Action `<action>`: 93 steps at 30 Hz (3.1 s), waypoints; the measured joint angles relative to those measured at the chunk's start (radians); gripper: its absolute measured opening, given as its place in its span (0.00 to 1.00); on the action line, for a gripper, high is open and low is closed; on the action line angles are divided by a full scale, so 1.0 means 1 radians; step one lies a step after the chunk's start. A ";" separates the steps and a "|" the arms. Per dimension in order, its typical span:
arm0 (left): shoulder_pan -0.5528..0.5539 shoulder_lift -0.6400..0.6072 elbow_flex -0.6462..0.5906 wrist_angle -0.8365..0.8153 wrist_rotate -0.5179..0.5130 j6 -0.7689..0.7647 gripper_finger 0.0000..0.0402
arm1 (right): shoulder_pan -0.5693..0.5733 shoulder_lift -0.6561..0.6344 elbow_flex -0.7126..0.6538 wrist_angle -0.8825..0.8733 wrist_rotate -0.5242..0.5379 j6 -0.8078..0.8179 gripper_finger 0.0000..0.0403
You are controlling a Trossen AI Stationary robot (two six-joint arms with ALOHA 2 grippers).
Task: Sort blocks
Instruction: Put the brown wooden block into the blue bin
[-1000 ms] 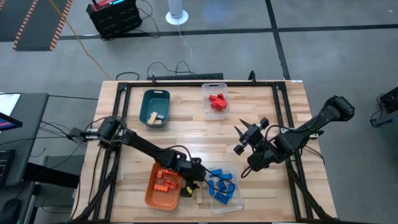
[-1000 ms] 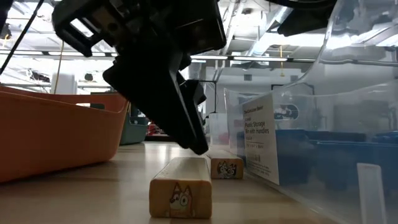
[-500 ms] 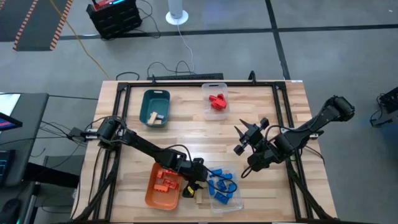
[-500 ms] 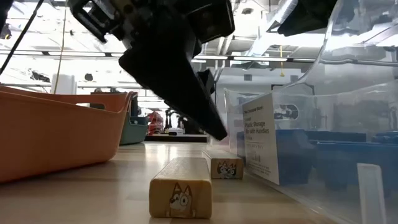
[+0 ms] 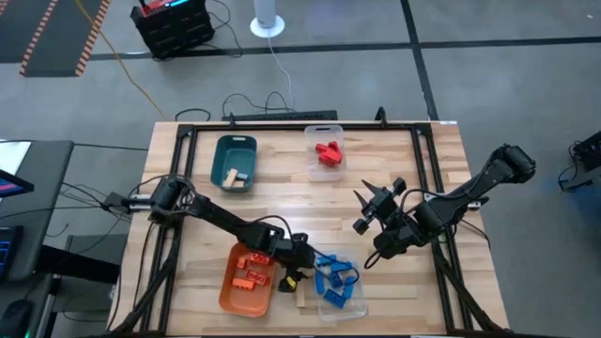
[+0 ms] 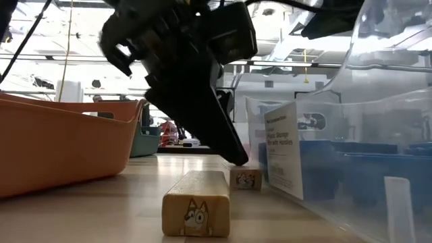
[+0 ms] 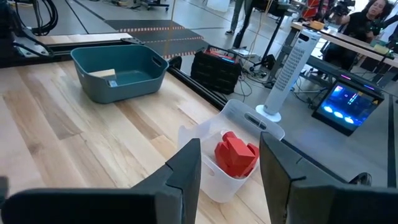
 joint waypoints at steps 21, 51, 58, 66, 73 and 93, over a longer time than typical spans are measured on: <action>0.172 -0.080 -0.005 -0.266 -0.153 0.162 0.42 | 0.000 0.000 0.000 -0.005 -0.009 -0.001 0.34; 0.236 -0.223 -0.008 -0.408 -0.169 0.856 0.42 | 0.000 0.000 0.000 -0.006 -0.009 -0.001 0.34; 0.247 -0.214 -0.008 -0.402 -0.176 1.209 0.42 | 0.002 0.000 0.000 -0.005 -0.009 -0.001 0.34; 0.232 -0.134 -0.009 -0.406 -0.206 1.380 0.47 | 0.001 0.000 0.000 0.000 -0.009 -0.001 0.34; 0.226 -0.092 -0.008 -0.385 -0.286 1.477 0.61 | 0.001 0.000 0.000 0.001 -0.009 -0.006 0.34; 0.262 -0.093 -0.008 -0.422 -0.231 1.399 0.48 | 0.001 0.000 0.000 0.007 -0.010 -0.009 0.34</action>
